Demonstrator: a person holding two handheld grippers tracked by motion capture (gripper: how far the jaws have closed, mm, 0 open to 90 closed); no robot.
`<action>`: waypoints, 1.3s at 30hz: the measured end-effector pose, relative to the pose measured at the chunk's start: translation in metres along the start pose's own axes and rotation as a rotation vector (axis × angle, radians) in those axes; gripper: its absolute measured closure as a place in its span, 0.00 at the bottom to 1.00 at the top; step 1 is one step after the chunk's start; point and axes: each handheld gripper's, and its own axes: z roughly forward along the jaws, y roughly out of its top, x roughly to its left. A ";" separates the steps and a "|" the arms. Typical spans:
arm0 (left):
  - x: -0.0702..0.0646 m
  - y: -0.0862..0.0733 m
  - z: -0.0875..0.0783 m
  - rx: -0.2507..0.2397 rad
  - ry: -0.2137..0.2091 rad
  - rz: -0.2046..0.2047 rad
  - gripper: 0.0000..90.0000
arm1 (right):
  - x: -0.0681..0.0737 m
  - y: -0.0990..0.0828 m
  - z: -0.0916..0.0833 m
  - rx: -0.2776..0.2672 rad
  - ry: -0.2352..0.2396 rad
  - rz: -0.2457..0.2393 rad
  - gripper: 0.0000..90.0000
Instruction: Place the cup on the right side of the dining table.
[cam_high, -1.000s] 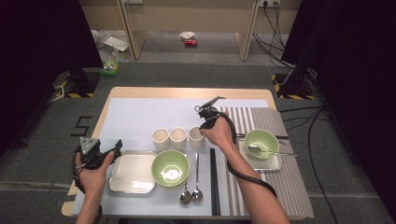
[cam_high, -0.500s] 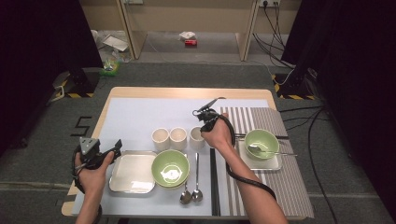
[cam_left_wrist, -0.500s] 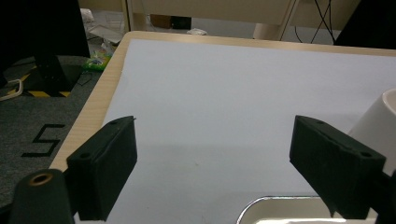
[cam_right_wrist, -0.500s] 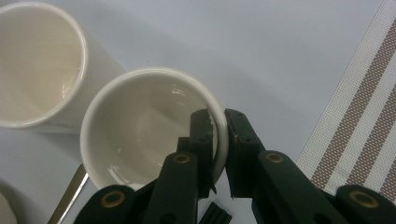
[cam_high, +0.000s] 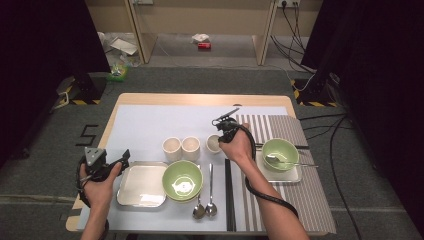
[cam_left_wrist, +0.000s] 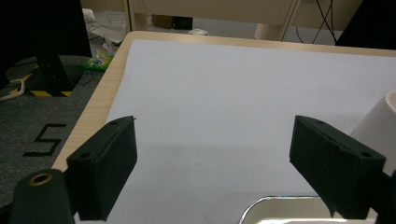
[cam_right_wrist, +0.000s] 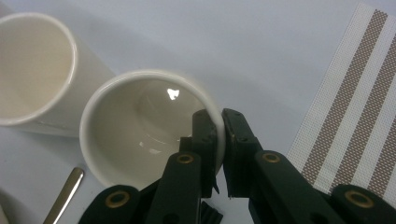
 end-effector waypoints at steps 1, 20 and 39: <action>0.000 0.000 0.000 -0.001 0.001 -0.001 0.16 | -0.001 0.000 0.000 0.000 0.004 -0.003 0.94; 0.002 0.000 -0.001 -0.008 0.007 -0.006 0.16 | -0.017 0.010 -0.017 -0.056 -0.012 0.055 0.95; 0.004 0.000 -0.001 -0.007 0.010 -0.007 0.16 | -0.040 0.017 -0.031 -0.071 -0.041 0.102 0.95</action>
